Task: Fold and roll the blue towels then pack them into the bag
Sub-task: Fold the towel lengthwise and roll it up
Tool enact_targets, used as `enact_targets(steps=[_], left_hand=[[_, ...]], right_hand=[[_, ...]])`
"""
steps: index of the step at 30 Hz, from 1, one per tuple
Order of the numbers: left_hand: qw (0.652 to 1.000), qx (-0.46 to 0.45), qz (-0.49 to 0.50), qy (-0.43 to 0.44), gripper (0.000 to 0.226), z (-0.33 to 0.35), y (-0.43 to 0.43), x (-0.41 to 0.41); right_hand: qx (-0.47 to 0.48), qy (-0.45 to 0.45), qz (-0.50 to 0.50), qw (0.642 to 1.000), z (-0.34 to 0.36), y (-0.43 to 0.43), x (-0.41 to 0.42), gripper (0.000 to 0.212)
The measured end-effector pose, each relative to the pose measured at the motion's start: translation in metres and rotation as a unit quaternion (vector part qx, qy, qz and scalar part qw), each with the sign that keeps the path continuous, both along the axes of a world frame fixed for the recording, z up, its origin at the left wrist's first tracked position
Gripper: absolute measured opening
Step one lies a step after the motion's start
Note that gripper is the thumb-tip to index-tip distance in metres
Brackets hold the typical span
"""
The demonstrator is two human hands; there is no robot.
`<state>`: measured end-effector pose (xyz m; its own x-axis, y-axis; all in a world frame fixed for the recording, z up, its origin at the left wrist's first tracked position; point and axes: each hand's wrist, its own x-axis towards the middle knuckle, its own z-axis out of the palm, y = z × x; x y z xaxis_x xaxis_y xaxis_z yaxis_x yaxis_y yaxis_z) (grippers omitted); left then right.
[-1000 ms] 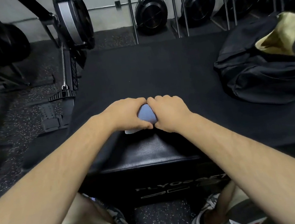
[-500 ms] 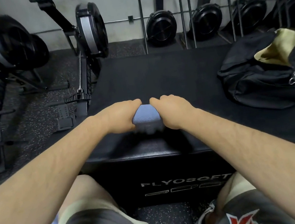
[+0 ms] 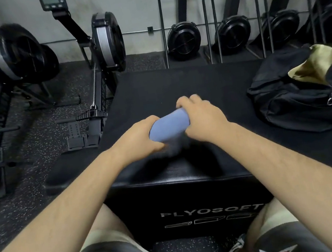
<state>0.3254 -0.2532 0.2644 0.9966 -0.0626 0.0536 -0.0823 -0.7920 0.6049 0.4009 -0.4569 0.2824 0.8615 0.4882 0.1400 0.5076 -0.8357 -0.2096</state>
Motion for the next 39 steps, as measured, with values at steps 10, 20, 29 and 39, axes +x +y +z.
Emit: enact_targets(steps=[10, 20, 29, 39], left_hand=[[0.947, -0.226, 0.216, -0.068, 0.041, -0.031, -0.021, -0.001], [0.935, -0.272, 0.219, -0.069, 0.051, -0.099, 0.026, 0.029], [0.922, -0.279, 0.253, -0.091, 0.063, -0.096, 0.084, 0.112], [0.94, -0.116, 0.314, -0.06, 0.065, -0.127, 0.145, 0.236]], right_hand=[[0.408, 0.232, -0.074, 0.88, -0.033, 0.069, -0.038, 0.059], [0.472, 0.412, -0.104, 0.772, -0.064, 0.128, -0.008, 0.032], [0.494, 0.415, -0.065, 0.761, -0.074, 0.194, 0.093, 0.043], [0.271, 0.121, -0.07, 0.952, -0.147, 0.245, 0.199, 0.041]])
